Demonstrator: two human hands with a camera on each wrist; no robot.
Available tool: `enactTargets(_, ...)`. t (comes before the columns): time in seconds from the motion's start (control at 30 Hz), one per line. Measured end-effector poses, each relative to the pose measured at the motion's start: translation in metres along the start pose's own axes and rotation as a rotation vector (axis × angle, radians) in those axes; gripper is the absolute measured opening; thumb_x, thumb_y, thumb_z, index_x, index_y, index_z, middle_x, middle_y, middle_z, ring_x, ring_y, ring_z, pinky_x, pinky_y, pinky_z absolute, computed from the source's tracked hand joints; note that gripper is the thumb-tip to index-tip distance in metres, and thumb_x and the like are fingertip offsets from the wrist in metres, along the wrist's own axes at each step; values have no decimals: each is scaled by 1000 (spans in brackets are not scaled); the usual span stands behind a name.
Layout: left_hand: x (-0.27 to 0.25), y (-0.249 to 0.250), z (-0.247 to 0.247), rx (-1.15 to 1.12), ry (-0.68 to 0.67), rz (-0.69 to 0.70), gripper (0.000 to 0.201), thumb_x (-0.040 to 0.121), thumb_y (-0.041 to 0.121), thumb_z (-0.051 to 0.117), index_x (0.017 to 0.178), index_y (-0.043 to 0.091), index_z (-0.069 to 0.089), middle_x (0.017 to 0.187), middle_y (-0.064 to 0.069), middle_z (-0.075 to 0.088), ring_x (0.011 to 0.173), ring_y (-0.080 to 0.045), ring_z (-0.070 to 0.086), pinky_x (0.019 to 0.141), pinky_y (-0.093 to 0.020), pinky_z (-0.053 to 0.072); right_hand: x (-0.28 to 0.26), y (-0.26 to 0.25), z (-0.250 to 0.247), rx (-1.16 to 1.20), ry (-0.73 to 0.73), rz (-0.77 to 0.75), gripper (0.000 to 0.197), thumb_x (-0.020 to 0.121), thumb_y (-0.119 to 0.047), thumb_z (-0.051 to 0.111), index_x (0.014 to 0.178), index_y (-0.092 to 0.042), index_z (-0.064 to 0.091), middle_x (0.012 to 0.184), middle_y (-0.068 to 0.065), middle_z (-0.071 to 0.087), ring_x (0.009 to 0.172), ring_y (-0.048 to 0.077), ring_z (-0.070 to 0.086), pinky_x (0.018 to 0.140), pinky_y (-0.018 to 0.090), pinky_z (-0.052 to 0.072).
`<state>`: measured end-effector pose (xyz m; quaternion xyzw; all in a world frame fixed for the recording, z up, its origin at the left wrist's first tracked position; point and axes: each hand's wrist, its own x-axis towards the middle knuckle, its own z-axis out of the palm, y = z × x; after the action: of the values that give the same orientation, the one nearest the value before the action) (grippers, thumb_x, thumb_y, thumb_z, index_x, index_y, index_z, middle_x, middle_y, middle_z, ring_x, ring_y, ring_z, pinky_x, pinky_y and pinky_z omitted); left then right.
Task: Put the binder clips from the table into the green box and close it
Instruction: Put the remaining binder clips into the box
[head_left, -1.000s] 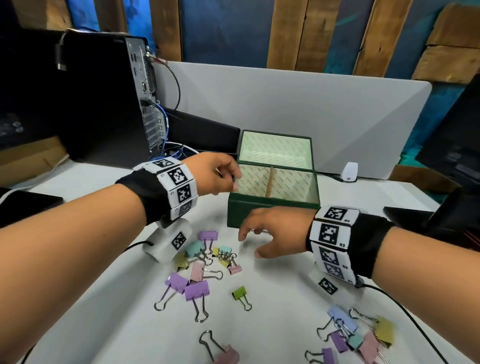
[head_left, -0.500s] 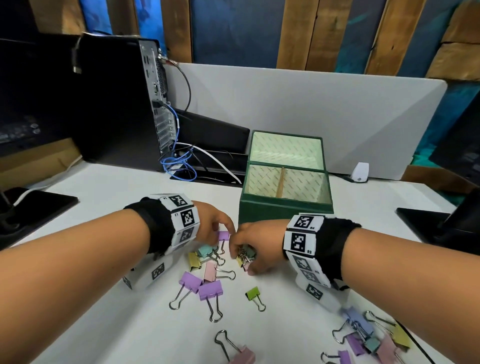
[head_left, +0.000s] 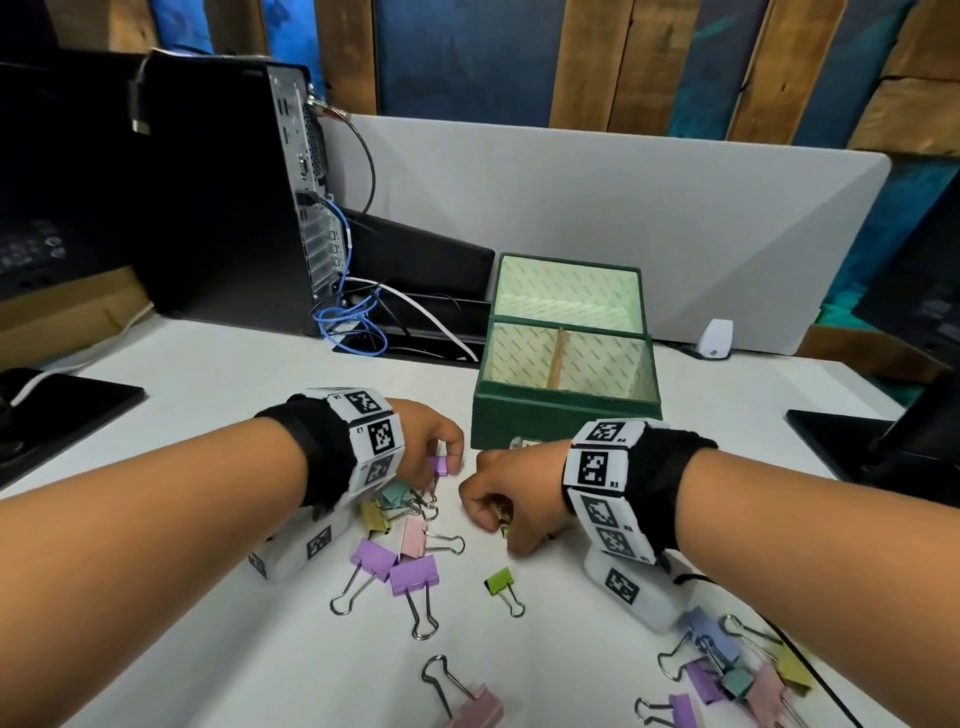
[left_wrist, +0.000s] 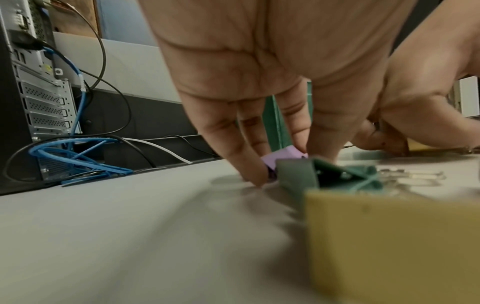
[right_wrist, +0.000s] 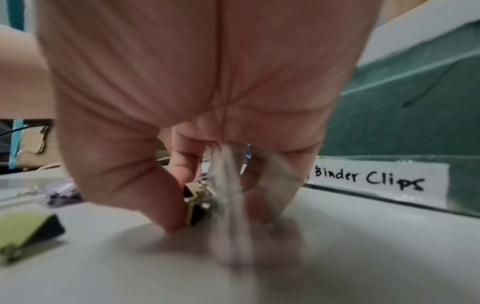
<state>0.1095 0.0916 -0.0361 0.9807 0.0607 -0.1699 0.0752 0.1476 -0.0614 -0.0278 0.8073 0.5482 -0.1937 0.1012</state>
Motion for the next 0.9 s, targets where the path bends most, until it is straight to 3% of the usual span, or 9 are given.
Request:
enactTargets(0.17,0,-2,1,-30,33,4,25,77,15,65,86,36,57,94,11,61,78,-10,54,64,-17,42,-2,8,-2,49,-36,8,22,75,-14,68,97,-17,63,104,5,56,90,24,56,61,24,40)
enactTargets(0.27,1,-1,3,-32,50,9,25,78,13,64,74,35,54,89,10,60,78,-11,54,73,-22,46,-2,13,1,75,-30,29,18,73,-16,69,90,-19,63,108,10,62,88,26,59,58,23,40)
enactTargets(0.4,2,-1,7,-16,83,4,27,77,15,64,65,34,50,85,11,59,78,-11,53,68,-20,44,-6,15,3,76,-12,47,15,73,-16,68,79,-21,56,105,9,63,79,18,53,57,23,40)
enactTargets(0.5,0,-1,5,-26,120,10,24,75,15,63,65,32,49,88,11,62,78,-12,54,72,-25,47,-8,16,3,57,-1,37,16,73,-13,67,78,-20,54,102,8,62,77,16,50,53,21,36)
enactTargets(0.6,-1,-2,3,-49,122,31,23,74,13,63,67,30,48,85,9,62,74,-12,53,68,-23,44,-9,21,2,100,11,46,18,72,-13,67,73,-22,52,104,8,65,77,16,52,59,23,40)
enactTargets(0.73,-7,-3,-4,-183,128,39,27,76,10,66,70,31,49,75,8,62,68,-13,56,68,-24,48,-17,31,0,193,81,48,14,74,-11,64,74,-22,56,77,-8,57,67,9,49,57,18,39)
enactTargets(0.9,-20,-3,-24,-482,178,102,24,81,5,65,82,26,55,74,2,64,58,-10,55,54,-18,47,-31,42,-9,262,157,88,12,77,-13,63,75,-24,59,69,-14,52,60,2,45,56,13,36)
